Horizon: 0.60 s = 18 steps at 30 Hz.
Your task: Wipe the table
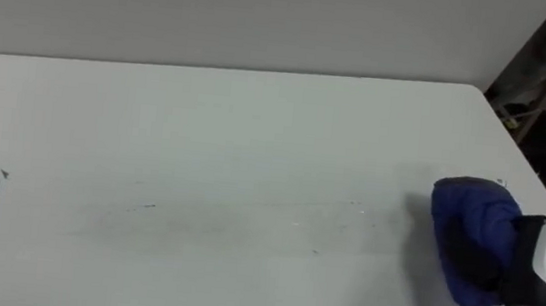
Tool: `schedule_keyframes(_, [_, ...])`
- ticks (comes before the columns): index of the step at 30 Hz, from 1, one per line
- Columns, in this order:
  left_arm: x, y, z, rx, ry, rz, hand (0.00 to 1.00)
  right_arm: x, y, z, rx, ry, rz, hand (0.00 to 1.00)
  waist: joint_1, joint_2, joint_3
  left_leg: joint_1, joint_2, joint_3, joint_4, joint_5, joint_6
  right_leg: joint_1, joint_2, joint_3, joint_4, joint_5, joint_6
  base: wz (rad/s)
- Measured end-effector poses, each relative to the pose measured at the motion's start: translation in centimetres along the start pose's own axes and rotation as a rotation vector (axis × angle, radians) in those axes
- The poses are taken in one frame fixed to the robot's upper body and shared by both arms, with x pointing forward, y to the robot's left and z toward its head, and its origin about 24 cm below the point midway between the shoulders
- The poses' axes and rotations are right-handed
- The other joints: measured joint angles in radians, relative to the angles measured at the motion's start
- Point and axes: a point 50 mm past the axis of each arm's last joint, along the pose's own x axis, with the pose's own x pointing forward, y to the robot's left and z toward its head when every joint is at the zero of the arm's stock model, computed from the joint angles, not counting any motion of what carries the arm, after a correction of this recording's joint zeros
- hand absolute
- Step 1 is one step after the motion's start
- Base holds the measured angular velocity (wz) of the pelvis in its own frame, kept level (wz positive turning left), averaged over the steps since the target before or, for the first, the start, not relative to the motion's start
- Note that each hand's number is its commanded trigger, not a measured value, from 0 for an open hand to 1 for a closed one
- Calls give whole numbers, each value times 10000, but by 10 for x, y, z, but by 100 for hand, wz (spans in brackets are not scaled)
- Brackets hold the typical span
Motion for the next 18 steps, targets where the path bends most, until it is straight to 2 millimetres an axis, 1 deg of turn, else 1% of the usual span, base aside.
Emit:
schedule_keyframes(7, [0,0,-1,14,24,-10,0,0,0,0,-72,-43,-28,0,2,0,-5,-11,0,1,-8,0,0,-19,-1,-2,12,0,0,0])
schedule_keyframes(11, [-1,0,-3,17,66,-21,0,1,-4,4,-476,-319,-358,0,-17,3,-8,-9,0,9,-15,0,0,-19,-1,-2,5,0,0,0])
schedule_keyframes(18, [-1,-1,-4,28,80,-29,0,2,-8,5,-438,-377,-1027,0,20,22,-14,-42,4,112,-36,0,0,-111,8,-9,34,5,-7,-3])
